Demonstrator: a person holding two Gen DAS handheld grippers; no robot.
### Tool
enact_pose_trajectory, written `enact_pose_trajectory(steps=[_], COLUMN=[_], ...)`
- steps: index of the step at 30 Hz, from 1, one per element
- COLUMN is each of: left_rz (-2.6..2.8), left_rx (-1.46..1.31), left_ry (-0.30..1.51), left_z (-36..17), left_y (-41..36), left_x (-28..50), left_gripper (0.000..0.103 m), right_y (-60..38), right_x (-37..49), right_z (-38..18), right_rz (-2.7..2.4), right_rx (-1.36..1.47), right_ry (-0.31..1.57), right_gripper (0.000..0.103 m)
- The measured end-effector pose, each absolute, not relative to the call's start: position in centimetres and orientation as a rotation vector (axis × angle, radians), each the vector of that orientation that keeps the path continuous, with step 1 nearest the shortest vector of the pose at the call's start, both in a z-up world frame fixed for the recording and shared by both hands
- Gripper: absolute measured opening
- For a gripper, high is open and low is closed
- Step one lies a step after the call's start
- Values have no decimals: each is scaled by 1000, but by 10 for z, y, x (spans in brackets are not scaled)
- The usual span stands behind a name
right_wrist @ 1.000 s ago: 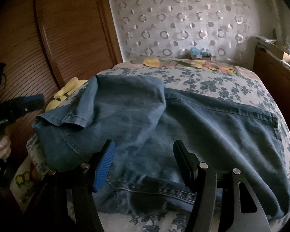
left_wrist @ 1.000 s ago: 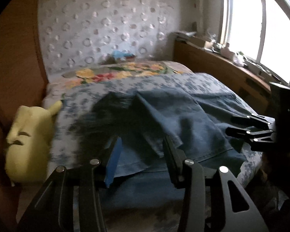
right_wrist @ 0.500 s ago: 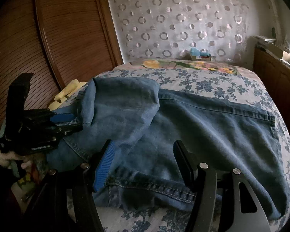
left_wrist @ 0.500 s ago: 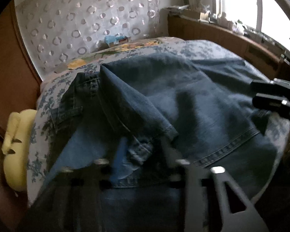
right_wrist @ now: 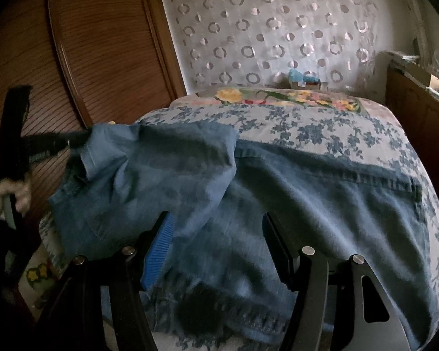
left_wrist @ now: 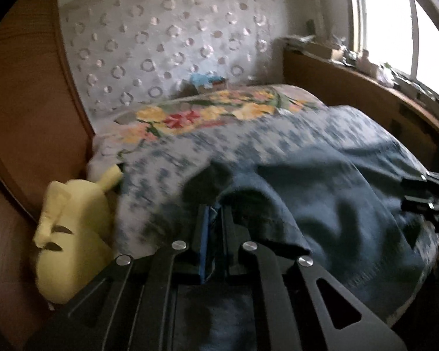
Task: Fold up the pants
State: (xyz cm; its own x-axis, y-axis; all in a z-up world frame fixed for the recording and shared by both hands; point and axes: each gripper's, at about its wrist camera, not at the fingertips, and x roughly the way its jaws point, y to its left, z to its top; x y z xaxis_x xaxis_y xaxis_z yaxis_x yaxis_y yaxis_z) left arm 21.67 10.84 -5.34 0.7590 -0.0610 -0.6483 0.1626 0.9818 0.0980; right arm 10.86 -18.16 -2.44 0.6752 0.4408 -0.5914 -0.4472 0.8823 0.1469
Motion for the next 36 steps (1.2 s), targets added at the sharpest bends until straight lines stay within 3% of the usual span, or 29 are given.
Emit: enact_pose_trajectory(steps=[6, 11, 13, 23, 29, 30, 32, 34, 36], left_rz=[-107, -116, -128, -209, -263, -266, -256, -244, -223], left_rx=[86, 76, 58, -23, -4, -5, 1, 1, 14], left_ry=[684, 722, 744, 733, 814, 823, 835, 832, 813], left_z=[-41, -50, -57, -76, -105, -108, -110, -107, -98], left_y=[146, 160, 166, 156, 127, 124, 121, 123, 127], left_x=[244, 254, 254, 225, 235, 237, 238, 233, 223], left_gripper=[10, 37, 43, 43, 43, 42, 15, 7, 6], right_y=[-170, -162, -160, -159, -162, -163, -166, -168, -171], right_x=[116, 119, 123, 125, 123, 122, 120, 117, 113], right_z=[-22, -25, -26, -29, -29, -29, -28, -28, -28], right_rz=[503, 519, 522, 534, 530, 528, 525, 521, 513], right_rx=[-46, -73, -78, -82, -75, -72, -67, -64, -64], right_ry=[649, 648, 652, 650, 647, 645, 640, 637, 632], right_gripper=[65, 65, 65, 65, 65, 65, 65, 65, 65])
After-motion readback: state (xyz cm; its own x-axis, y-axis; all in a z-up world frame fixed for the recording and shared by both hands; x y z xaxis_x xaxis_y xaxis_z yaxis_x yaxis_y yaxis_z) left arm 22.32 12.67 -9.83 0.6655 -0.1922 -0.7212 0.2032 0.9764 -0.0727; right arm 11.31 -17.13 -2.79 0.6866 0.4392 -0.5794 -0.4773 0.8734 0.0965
